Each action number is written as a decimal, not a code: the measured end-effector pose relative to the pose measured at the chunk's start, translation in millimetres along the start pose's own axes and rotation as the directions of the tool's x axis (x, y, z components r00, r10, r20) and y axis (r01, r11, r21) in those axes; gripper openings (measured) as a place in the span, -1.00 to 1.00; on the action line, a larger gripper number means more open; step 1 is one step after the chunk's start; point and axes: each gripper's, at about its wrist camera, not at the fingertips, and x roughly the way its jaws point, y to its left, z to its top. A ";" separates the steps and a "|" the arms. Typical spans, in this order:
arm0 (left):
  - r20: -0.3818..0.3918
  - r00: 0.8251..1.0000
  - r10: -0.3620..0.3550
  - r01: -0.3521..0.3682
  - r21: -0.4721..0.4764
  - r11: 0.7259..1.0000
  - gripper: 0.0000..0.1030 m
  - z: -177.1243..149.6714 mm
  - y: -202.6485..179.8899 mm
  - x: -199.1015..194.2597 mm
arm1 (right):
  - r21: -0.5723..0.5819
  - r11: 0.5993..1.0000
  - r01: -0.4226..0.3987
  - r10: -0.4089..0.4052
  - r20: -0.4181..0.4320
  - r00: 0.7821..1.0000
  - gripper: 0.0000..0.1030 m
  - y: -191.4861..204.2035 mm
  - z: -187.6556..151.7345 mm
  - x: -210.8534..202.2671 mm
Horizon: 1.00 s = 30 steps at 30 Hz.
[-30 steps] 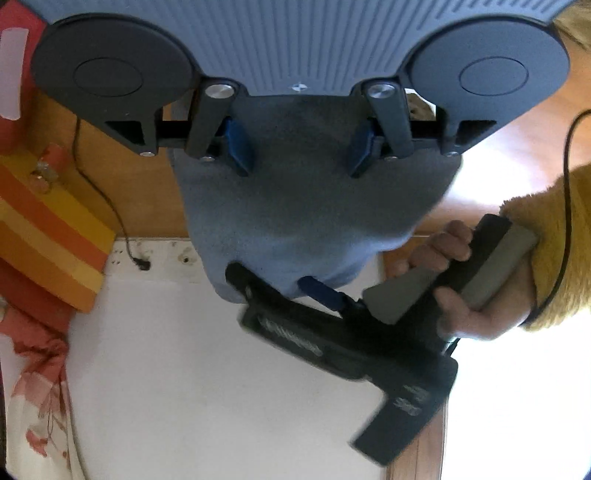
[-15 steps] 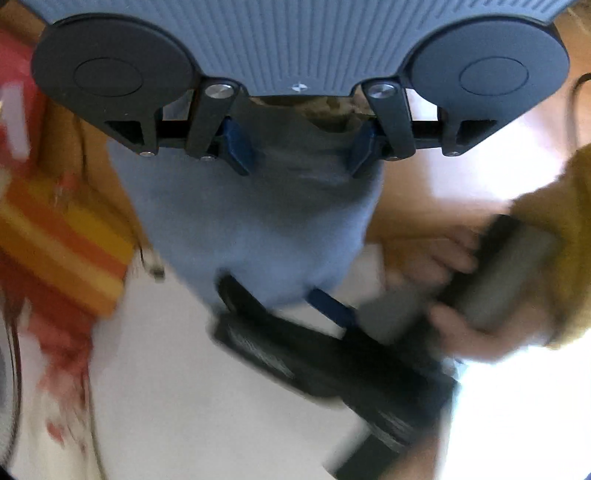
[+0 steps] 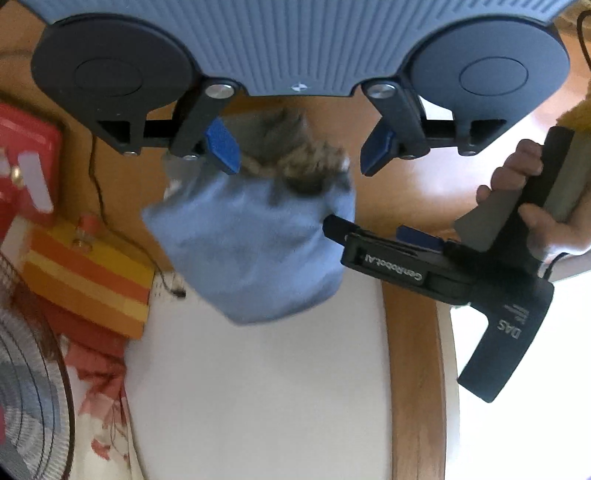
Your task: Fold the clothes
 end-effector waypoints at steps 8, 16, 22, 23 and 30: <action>-0.058 0.995 0.086 -0.083 0.056 0.995 0.96 -47.4 -14.1 -42.4 | 0.150 0.987 -0.065 0.081 -0.100 0.992 0.46 8.1 -36.4 0.3; -0.095 0.993 0.070 -0.063 0.079 0.995 0.96 -69.0 0.4 -62.3 | 0.245 0.968 -0.050 0.093 -0.167 0.982 0.47 33.1 -46.6 -3.9; -0.143 0.990 0.014 0.004 0.123 0.992 0.96 -74.9 25.1 -61.8 | 0.235 0.972 0.029 0.014 -0.180 0.984 0.47 63.8 -38.5 3.6; -0.149 0.989 0.005 0.015 0.130 0.991 0.96 -75.5 30.2 -62.7 | 0.251 0.967 0.051 -0.003 -0.188 0.982 0.47 69.4 -37.1 5.0; -0.164 0.985 -0.044 0.063 0.113 0.992 0.96 -70.7 81.8 -63.3 | 0.240 0.963 0.124 -0.077 -0.197 0.977 0.47 109.3 -23.0 22.7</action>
